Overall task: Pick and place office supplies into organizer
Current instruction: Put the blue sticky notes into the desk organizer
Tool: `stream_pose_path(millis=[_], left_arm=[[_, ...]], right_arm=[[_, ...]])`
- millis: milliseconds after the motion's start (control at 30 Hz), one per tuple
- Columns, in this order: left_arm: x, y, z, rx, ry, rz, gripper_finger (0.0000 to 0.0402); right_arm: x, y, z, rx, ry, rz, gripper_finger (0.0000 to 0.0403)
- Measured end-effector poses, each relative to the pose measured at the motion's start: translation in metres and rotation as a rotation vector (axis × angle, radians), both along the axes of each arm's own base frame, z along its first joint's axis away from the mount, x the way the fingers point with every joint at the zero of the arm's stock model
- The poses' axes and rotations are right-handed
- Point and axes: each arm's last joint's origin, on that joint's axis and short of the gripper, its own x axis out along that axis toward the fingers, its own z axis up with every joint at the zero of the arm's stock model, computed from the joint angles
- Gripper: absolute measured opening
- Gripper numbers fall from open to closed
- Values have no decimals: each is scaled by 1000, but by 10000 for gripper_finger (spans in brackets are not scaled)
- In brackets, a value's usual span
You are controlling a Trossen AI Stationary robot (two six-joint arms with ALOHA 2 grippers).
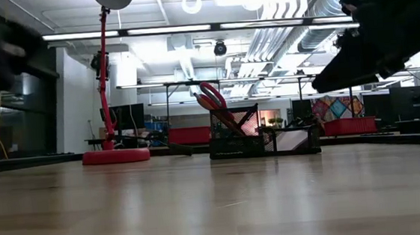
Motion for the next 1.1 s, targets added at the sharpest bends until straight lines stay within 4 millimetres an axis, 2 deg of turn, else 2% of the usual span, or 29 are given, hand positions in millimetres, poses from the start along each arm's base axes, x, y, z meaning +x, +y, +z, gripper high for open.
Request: stream_pose_path(millis=[67, 167, 267, 367, 433, 533, 733, 933, 1100], left_arm=[[-4, -7, 8, 1, 81, 32, 0], [-13, -18, 7, -57, 211, 66, 0], [-20, -32, -3, -168, 322, 75, 0], [-27, -48, -9, -234, 349, 70, 0], [-35, -53, -17, -256, 434, 100, 0], [-44, -60, -21, -281, 448, 136, 0], [-59, -60, -26, -268, 575, 226, 0], [-58, -60, -30, -247, 589, 232, 0], [-55, -65, -43, -209, 592, 219, 0]], right_arm=[[1, 1, -1, 0, 0, 4, 197], [1, 1, -3, -3, 14, 10, 197], [1, 1, -4, -2, 19, 9, 197], [1, 1, -4, -4, 17, 10, 197], [1, 1, -3, -3, 12, 11, 197], [1, 1, -3, -2, 12, 12, 197], [2, 2, -2, 8, -2, 12, 197], [2, 2, -2, 11, -5, 11, 197], [3, 2, -2, 15, -11, 12, 197]])
